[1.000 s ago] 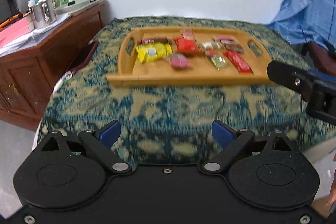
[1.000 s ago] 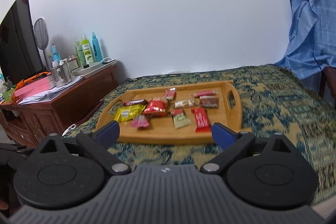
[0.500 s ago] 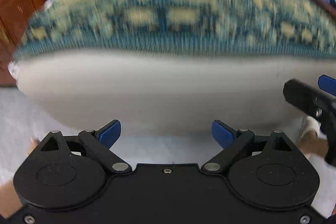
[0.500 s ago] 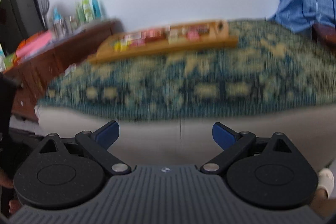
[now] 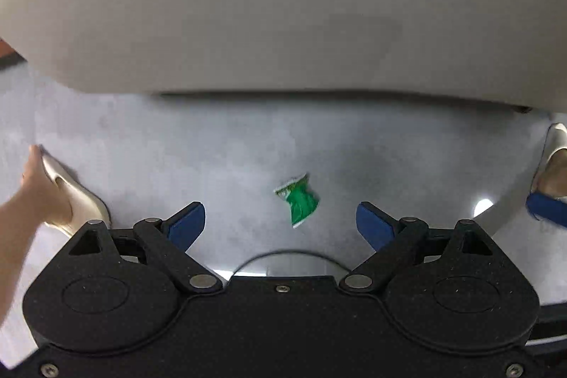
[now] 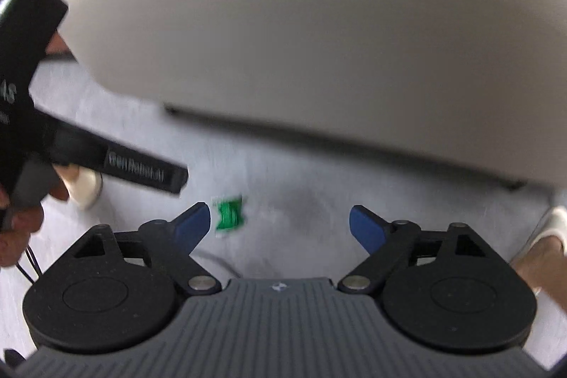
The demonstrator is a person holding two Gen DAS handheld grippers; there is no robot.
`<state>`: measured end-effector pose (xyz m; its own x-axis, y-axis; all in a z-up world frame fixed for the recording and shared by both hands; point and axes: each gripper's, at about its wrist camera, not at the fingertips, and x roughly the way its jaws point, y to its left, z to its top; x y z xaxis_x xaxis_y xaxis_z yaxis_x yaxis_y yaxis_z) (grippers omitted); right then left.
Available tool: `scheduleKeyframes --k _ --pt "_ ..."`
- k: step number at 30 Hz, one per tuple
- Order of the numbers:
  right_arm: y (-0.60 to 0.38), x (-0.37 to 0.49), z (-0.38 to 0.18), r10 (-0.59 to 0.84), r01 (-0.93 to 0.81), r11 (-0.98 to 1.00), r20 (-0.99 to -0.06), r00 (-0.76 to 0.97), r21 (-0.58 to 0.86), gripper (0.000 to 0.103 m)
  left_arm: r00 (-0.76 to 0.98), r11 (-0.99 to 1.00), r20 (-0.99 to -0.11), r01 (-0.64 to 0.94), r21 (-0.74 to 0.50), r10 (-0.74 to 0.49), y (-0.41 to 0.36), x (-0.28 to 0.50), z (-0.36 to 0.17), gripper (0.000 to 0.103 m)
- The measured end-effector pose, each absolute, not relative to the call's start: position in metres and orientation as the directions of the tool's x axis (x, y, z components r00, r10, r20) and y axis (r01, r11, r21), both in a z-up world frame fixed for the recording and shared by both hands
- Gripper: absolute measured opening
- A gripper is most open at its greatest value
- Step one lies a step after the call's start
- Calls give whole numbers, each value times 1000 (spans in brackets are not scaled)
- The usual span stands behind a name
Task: Organize snacks
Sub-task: 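Lower both tools toward the floor beside the bed, then grasp the green candy with the left tool while the right tool grasps the white candy bag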
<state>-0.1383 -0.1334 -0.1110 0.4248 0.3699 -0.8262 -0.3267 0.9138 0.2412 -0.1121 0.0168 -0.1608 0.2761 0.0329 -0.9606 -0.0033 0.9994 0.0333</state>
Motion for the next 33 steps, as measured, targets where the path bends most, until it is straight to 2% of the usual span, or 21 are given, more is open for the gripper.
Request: scheduleKeyframes --k 11,13,23,28,31,33 --pt "-117 -144 -161 365 -275 918 -879 306 286 91 205 999 -977 -13 49 51 18 -100 -218 90" --pt "-116 -146 -170 367 -263 918 -886 284 296 88 199 998 -978 -13 61 62 19 -98 -224 89" --pt "-102 -148 -219 354 -247 913 -932 78 326 83 113 997 -991 14 74 72 18 -86 -276 84" --pt "-99 -148 -248 354 -215 908 -933 -70 361 69 72 999 -996 5 45 44 16 -80 -297 78" --pt "-90 -149 -259 364 -256 886 -922 -133 387 57 62 999 -998 11 34 33 14 -77 -307 73" --pt "-82 -149 -266 376 -288 864 -910 -174 412 54 58 999 -998 13 30 29 11 -76 -314 72"
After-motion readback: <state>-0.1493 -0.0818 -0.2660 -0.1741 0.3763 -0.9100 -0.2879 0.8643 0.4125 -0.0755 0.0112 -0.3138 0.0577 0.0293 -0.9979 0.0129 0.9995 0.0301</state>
